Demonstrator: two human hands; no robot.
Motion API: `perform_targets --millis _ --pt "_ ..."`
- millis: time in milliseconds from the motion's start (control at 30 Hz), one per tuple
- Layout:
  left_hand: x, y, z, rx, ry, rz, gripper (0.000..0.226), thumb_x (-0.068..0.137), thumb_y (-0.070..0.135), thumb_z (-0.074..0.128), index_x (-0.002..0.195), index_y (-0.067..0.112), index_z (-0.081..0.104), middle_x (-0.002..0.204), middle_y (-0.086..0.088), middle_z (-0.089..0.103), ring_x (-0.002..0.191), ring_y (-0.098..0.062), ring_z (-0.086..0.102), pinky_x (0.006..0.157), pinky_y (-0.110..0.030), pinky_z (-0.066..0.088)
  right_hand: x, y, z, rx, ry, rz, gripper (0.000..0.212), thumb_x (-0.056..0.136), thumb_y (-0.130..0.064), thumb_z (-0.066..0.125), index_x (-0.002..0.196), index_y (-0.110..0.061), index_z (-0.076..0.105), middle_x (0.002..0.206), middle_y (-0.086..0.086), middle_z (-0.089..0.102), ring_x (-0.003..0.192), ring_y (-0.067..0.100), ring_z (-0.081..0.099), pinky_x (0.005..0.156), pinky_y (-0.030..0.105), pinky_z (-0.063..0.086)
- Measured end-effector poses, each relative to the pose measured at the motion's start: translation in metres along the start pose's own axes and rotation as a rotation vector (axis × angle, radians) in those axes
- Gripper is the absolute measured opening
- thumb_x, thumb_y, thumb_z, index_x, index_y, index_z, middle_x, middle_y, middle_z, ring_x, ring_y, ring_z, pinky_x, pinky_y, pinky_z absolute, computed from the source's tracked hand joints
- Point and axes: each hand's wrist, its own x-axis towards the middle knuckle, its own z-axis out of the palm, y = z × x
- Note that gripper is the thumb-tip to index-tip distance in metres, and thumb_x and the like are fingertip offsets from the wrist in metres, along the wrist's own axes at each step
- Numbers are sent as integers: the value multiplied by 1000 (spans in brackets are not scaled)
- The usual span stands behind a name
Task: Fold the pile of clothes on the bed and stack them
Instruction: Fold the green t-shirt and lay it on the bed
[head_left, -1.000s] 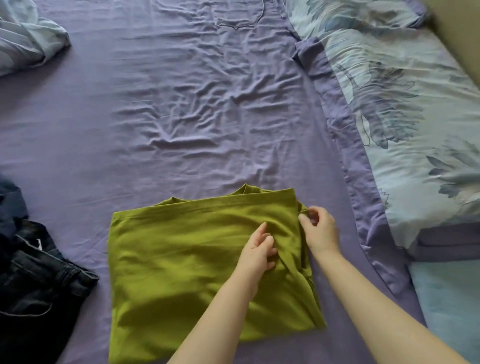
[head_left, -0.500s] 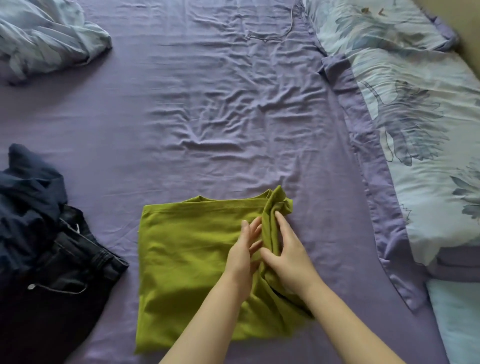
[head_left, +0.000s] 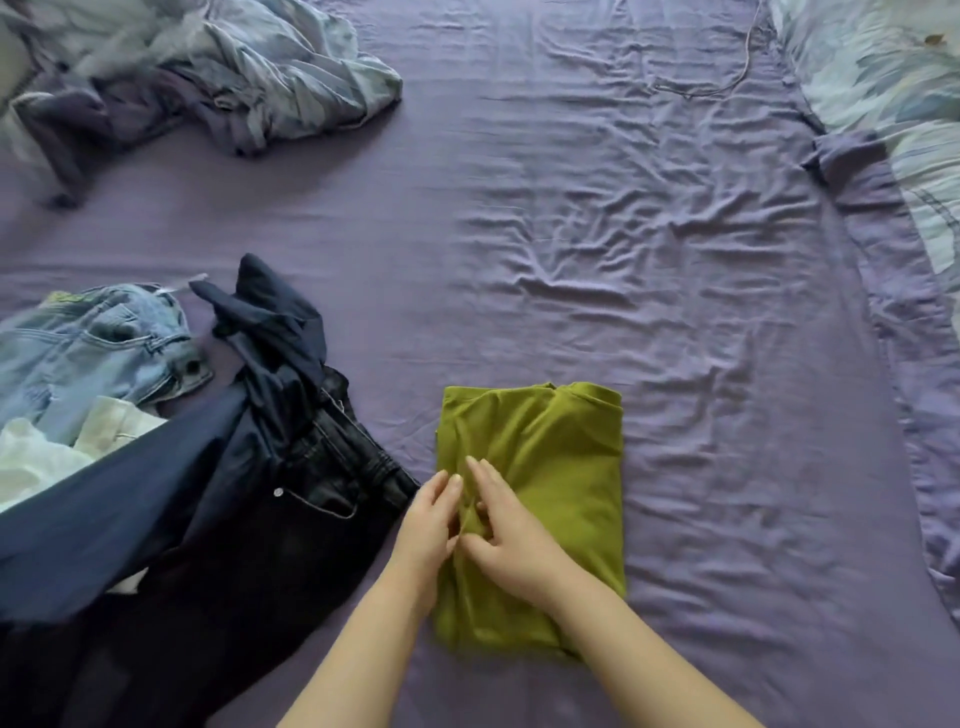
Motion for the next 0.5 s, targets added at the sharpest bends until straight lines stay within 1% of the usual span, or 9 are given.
perform_targets --millis 33,100,167,233,300,333,400,433,500 --pt "0 -6 -5 56 13 -4 46 95 26 56 139 18 44 127 0 58 113 -14 56 89 -33 48 -6 5 4 -3 -10 -9 73 87 -6 52 151 -17 19 158 -1 17 145 5 13 117 22 19" --pt "-3 -17 -7 196 26 -3 51 92 20 62 139 14 44 116 -2 61 110 -18 59 94 -37 49 -21 15 5 34 28 13 61 88 0 49 146 -11 33 151 1 35 139 9 32 114 18 24" --pt "-5 -22 -2 395 61 39 60 86 26 69 139 14 44 114 -2 59 106 -14 58 92 -28 45 -33 24 2 81 152 67 50 89 5 48 137 -9 47 137 2 52 126 12 50 107 18 35" --pt "-5 -21 8 594 117 113 69 81 39 73 138 16 43 121 -2 58 111 -15 55 89 -23 41 -40 31 -7 88 306 115 42 88 7 50 125 -9 57 121 3 64 110 14 61 98 25 46" --pt "-2 -18 19 720 134 140 76 79 46 72 139 13 39 131 -3 56 121 -20 52 88 -25 38 -44 37 -18 92 407 161 36 88 7 52 119 -9 62 111 4 67 101 15 63 92 33 50" --pt "1 -16 23 745 126 135 76 80 45 71 139 11 38 133 -4 55 123 -22 51 87 -25 37 -46 40 -24 90 439 179 35 87 7 52 117 -9 63 109 4 68 100 15 63 92 33 50" --pt "6 -11 25 691 100 123 70 82 40 71 137 9 41 133 -6 55 122 -23 51 88 -25 38 -49 46 -35 60 482 203 33 87 6 54 114 -9 64 109 3 68 100 13 62 92 25 47" --pt "7 -10 23 636 85 133 67 83 37 71 136 8 44 133 -5 54 121 -23 52 94 -27 40 -51 50 -40 40 498 214 32 87 6 54 113 -9 65 109 2 68 100 12 61 91 21 44" --pt "9 -9 12 571 68 179 62 84 29 71 137 9 44 134 -3 54 122 -21 51 103 -34 40 -52 58 -48 14 531 239 32 87 7 54 112 -7 65 109 4 67 99 14 60 89 18 41"
